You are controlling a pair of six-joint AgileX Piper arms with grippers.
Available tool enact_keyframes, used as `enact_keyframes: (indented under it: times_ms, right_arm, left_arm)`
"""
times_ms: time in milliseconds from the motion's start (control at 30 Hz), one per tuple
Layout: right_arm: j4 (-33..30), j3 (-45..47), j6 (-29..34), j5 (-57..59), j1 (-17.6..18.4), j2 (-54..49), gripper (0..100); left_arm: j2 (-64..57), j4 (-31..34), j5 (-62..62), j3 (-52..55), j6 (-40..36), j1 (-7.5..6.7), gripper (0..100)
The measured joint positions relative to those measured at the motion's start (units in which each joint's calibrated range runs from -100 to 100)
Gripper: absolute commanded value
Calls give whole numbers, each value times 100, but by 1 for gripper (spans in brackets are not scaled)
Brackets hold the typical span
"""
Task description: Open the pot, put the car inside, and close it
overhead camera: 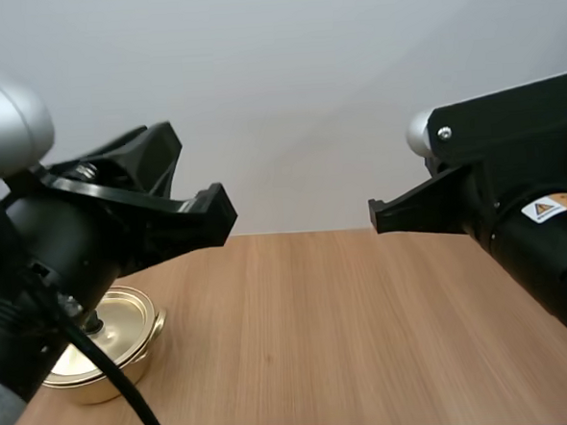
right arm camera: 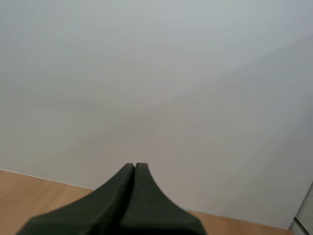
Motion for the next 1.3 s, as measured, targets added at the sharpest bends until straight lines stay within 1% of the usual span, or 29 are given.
enact_keyframes:
  times_ms: [100, 200, 333, 400, 567, 667, 733, 833, 1067, 1200, 1233, 1267, 1300]
  right_arm:
    - [-261, 176, -44, 26, 0, -43, 0]
    - [-472, 297, -44, 26, 0, -43, 0]
    - [-472, 438, -12, 59, 0, -29, 0]
    - [-408, 504, -4, 59, 0, -29, 0]
    - [-418, 652, -4, 44, 0, -29, 0]
    - [-427, 841, 18, 44, 0, -29, 0]
    - [-441, 999, 135, 60, 0, -29, 0]
    - [-595, 1200, 384, 60, 0, -29, 0]
    - [-773, 1313, 493, 65, 0, -29, 0]
    - [-889, 1377, 527, 80, 0, -29, 0]
    - [-928, 1539, 739, 165, 9, -29, 0]
    - [-951, 1545, 753, 127, 94, -29, 0]
    - [-991, 1545, 753, 127, 189, -29, 0]
  left_arm:
    - [0, 524, 171, 220, -435, 0, 0]
    - [4, 1060, -44, 600, -903, 0, 0]
    - [4, 1710, -621, 1270, -1391, 92, 0]
    - [4, 2059, -1050, 1670, -1491, 129, 0]
    - [0, 2921, -2368, 2634, -1495, 129, 0]
    - [0, 3416, -3047, 3168, -1495, 106, 0]
    - [0, 3743, -3282, 3394, -1495, 80, 0]
    - [0, 4170, -3263, 3520, -1609, 49, 0]
    - [0, 4284, -2980, 3520, -1739, 38, 0]
    - [0, 4293, -2580, 3520, -1815, 38, 0]
    - [0, 4293, -2580, 3520, -1815, 38, 0]
    - [0, 4170, -1601, 3531, -1873, 81, 0]
    - [0, 4129, -1576, 3567, -1873, 85, 0]
